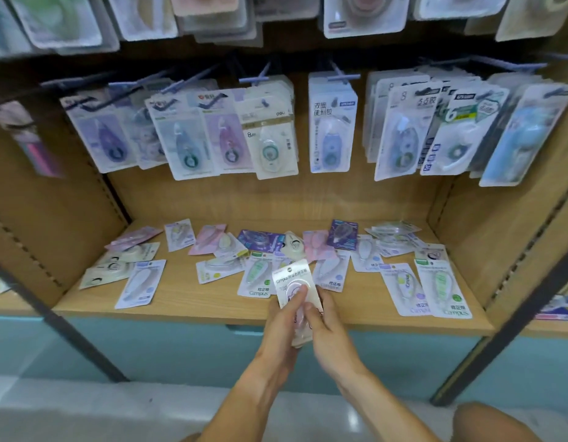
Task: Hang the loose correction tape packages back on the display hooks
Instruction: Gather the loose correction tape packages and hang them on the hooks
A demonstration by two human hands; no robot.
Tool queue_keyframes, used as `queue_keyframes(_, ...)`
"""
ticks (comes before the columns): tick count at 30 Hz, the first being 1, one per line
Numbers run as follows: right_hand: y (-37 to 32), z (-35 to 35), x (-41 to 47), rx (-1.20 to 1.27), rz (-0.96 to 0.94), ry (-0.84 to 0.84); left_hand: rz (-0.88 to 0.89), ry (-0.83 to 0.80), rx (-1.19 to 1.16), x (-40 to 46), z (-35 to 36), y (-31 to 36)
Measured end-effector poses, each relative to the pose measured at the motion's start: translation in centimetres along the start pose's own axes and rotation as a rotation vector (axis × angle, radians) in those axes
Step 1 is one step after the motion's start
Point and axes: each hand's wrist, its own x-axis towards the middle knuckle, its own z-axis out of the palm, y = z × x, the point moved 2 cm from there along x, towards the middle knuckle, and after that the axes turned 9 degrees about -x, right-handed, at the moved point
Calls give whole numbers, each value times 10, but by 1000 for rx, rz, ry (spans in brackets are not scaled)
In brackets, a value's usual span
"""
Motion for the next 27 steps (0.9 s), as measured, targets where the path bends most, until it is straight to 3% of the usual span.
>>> queue_keyframes(5, -7, 0, 1, -271, -49, 53, 25, -13, 48, 5, -22, 5)
queue_keyframes(9, -1, -94, 18, -778, -89, 510, 15, -20, 59, 9, 4, -8)
queue_keyframes(11, 12, -150, 27, -992, 45, 648, -7, -30, 69, 11, 20, -16)
queue_keyframes(13, 31, -185, 34, -1044, 306, 594, -35, -48, 90, 15, 36, -21)
queue_keyframes(15, 51, -187, 37, -1091, 405, 439, -62, -49, 98, 20, 49, -28)
queue_keyframes(22, 54, -139, 43, -1276, 115, 331, -92, -26, 124, 35, 86, -48)
queue_keyframes(25, 51, -163, 62, -1117, 55, 612, -100, 7, 150, 41, 88, -50)
queue_keyframes(27, 46, -189, 82, -1099, 192, 730, -107, 21, 173, 45, 89, -52)
